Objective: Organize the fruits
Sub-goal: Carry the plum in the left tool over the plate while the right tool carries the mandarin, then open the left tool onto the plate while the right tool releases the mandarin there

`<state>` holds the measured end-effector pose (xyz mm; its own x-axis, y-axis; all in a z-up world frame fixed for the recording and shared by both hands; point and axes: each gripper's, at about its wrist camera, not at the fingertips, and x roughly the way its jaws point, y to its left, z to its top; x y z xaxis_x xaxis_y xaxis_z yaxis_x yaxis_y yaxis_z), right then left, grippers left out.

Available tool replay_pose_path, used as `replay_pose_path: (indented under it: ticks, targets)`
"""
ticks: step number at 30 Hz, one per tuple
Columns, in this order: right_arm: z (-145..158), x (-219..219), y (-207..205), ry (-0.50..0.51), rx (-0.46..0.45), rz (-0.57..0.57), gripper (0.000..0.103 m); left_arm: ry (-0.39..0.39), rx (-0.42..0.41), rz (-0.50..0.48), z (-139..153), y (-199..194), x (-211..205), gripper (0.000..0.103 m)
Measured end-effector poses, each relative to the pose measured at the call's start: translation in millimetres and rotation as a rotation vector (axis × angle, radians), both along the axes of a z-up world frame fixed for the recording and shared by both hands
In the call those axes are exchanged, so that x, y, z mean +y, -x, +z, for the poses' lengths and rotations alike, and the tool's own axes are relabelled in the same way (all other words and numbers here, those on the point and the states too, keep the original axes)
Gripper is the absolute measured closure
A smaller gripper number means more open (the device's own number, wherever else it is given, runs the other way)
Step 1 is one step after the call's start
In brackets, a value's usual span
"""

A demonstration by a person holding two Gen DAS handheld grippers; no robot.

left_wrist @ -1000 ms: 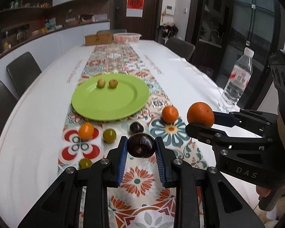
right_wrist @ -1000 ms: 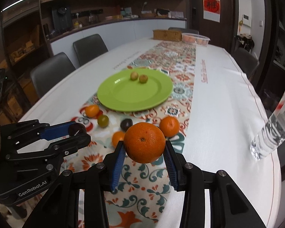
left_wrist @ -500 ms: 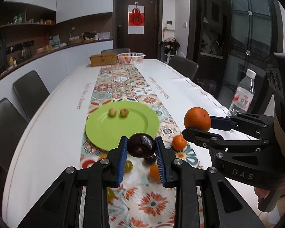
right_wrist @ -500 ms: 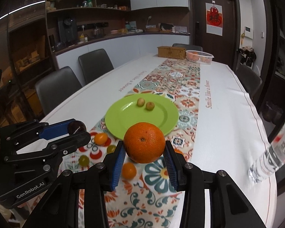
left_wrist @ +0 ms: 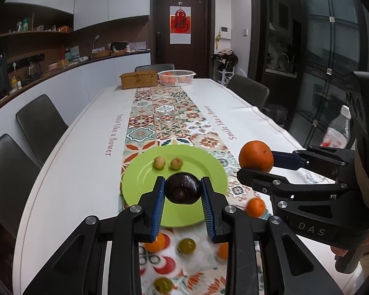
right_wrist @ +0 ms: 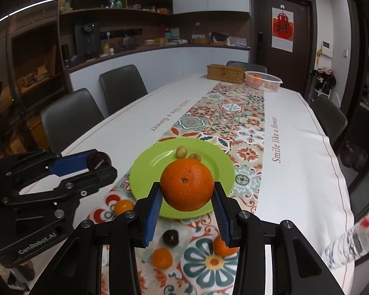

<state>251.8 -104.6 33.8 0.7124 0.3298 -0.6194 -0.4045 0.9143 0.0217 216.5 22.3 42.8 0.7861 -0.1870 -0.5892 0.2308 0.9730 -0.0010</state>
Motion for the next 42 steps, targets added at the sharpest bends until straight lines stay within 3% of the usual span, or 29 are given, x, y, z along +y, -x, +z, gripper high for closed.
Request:
replay_pose_path:
  ticks: [15,28,38,42]
  targets:
    - [-27.1,20.5,-75.6,0.046,0.102,-0.020,0.061,0.010,0.123,-0.006,-34.1,-81.0,20.9,0.074]
    - [-68.3,34.2,-131.4,0.063,0.268,-0.026,0.061,0.055,0.309,0.010,-79.5,-143.6,31.1,0.074]
    - [-84.0,31.4,-142.9,0.036,0.324,-0.035,0.060,0.023,0.325,0.029,-84.0,-147.0,32.3,0.071]
    - [-76.9,27.5,-132.5,0.044,0.290,-0.042,0.059,-0.007,0.289,0.051,-72.8,-134.8,31.5,0.069]
